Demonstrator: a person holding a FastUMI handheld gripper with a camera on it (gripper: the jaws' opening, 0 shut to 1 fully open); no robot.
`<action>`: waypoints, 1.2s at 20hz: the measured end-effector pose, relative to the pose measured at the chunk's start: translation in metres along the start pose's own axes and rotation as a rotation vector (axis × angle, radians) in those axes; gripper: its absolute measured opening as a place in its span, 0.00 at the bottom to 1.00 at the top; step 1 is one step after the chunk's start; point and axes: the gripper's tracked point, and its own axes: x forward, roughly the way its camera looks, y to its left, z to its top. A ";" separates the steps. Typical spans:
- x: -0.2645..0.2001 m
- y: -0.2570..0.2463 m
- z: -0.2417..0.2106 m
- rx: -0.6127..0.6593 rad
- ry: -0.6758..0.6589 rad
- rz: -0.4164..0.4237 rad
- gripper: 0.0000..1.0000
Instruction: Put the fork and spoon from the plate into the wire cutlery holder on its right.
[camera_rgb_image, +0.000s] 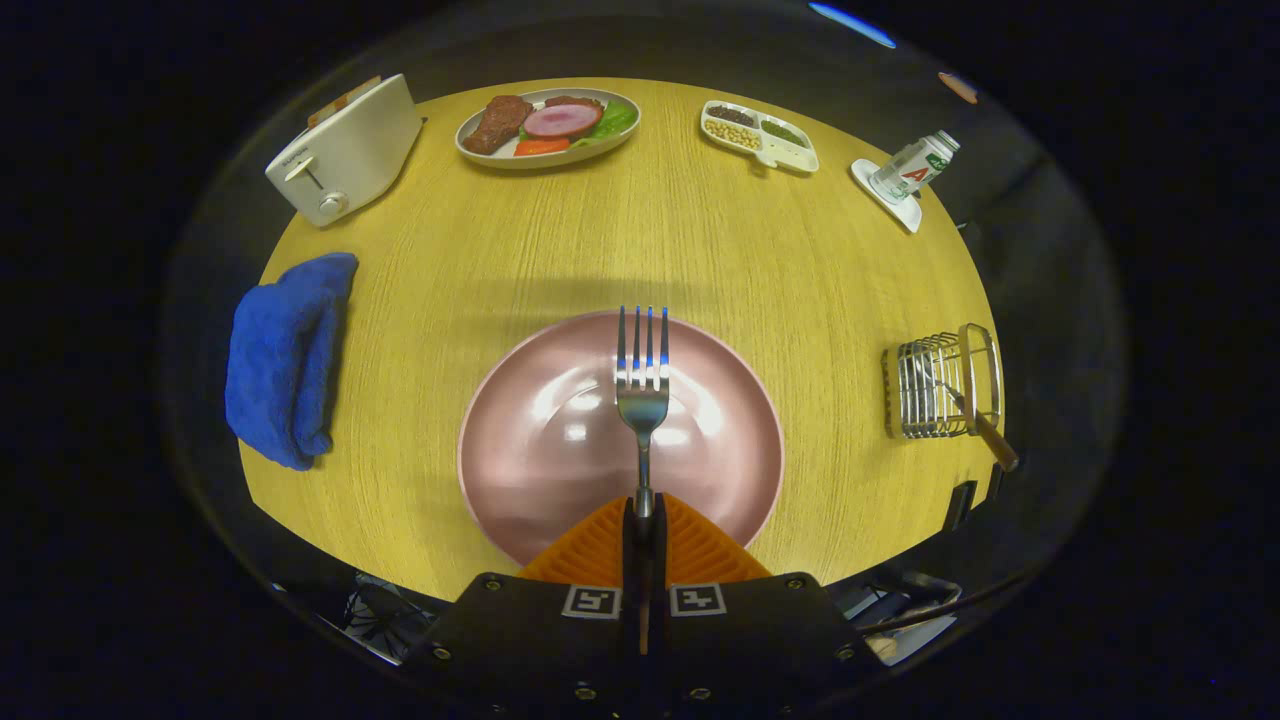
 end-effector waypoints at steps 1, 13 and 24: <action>-0.003 -0.007 0.004 0.011 -0.007 -0.009 0.04; -0.021 -0.115 0.024 0.220 -0.025 -0.104 0.04; -0.050 -0.222 0.016 0.314 0.030 -0.241 0.04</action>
